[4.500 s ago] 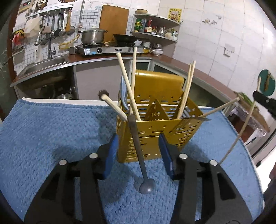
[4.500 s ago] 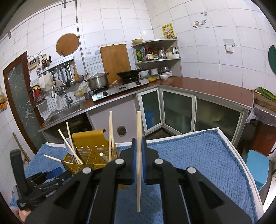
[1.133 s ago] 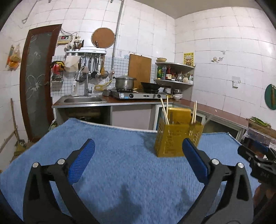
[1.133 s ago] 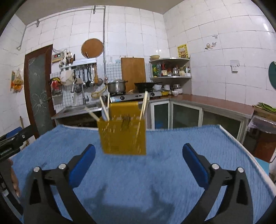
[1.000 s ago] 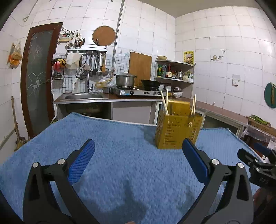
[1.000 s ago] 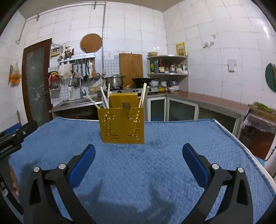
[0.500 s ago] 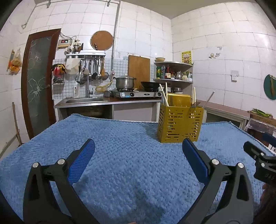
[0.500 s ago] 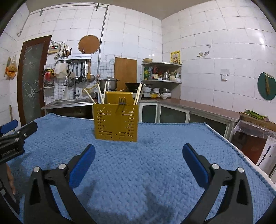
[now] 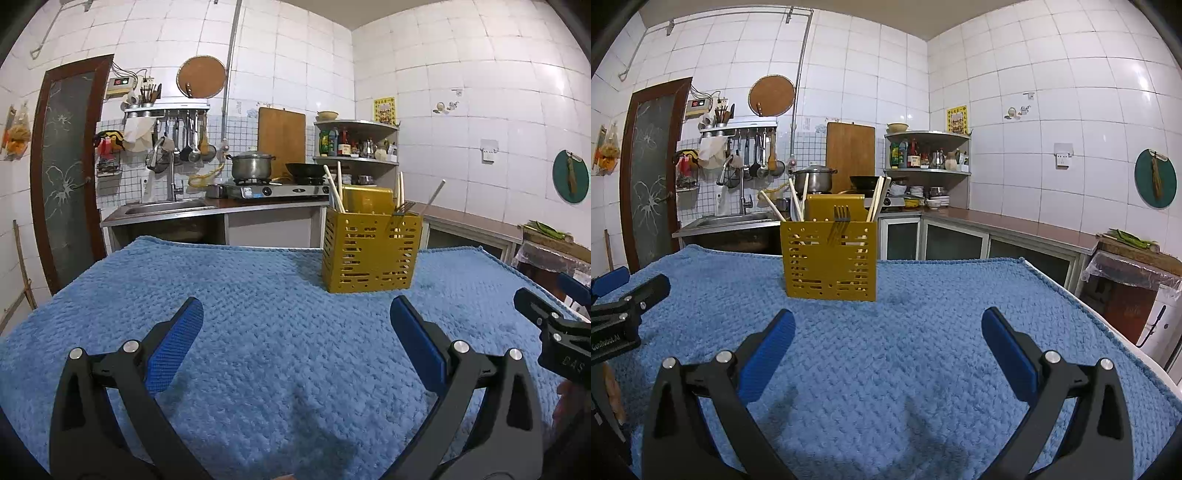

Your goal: Organize utensils

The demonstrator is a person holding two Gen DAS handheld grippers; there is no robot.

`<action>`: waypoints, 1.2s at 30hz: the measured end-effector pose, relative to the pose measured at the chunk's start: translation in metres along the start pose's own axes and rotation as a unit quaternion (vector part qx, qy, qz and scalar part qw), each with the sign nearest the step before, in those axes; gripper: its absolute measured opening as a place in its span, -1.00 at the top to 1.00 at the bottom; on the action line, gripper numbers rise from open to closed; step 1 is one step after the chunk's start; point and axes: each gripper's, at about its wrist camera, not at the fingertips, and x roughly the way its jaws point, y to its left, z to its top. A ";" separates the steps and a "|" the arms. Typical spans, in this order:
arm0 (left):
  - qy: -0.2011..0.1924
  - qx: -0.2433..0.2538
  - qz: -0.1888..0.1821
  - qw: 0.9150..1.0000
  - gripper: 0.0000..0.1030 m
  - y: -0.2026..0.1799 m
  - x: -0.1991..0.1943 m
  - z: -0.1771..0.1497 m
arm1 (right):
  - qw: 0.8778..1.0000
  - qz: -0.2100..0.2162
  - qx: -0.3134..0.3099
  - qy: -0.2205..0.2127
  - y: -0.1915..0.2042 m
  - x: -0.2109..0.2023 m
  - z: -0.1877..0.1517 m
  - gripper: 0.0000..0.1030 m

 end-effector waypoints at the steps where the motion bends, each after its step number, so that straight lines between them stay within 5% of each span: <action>1: 0.003 0.001 -0.003 1.000 -0.90 -0.001 0.001 0.000 | 1.000 -0.001 0.001 0.000 0.000 0.000 0.000 -0.92; 36: 0.000 0.017 0.014 1.000 -0.90 -0.007 -0.003 -0.001 | 1.000 -0.002 -0.006 0.002 0.004 0.002 -0.001 -0.91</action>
